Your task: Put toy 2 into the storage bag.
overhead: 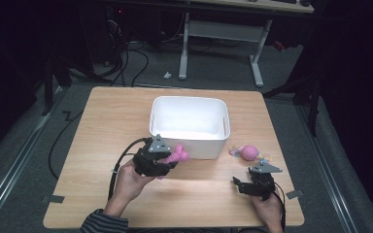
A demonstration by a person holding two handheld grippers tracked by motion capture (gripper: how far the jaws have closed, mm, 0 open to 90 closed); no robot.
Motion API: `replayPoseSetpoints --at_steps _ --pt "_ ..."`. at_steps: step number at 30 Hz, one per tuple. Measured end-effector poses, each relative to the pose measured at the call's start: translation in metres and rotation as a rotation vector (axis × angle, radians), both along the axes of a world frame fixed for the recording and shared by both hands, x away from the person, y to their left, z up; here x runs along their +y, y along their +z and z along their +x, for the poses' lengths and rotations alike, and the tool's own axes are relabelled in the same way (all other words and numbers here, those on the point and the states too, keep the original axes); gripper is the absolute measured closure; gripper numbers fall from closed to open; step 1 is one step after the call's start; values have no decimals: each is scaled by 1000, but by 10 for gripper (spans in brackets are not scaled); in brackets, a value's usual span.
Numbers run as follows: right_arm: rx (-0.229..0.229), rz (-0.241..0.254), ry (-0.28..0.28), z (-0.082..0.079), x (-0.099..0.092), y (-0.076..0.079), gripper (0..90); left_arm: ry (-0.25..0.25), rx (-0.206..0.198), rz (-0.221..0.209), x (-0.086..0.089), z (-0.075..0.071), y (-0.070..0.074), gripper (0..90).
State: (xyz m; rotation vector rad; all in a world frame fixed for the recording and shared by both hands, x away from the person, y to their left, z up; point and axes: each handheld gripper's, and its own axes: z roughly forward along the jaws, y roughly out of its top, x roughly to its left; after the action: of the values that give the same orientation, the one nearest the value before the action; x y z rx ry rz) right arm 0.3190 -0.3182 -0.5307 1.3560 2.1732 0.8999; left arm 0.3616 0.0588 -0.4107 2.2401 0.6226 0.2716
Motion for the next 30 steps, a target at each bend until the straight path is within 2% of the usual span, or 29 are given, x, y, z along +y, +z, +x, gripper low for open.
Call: replayPoseSetpoints --at_steps 12,24,30 --pt "0 -1 0 0 0 0 232 29 -40 -30 12 6 25 594" --pt "0 0 0 0 0 0 232 -5 -56 -16 7 24 49 593" --pt "-3 -3 4 0 0 0 232 -18 -51 -43 4 34 58 592"
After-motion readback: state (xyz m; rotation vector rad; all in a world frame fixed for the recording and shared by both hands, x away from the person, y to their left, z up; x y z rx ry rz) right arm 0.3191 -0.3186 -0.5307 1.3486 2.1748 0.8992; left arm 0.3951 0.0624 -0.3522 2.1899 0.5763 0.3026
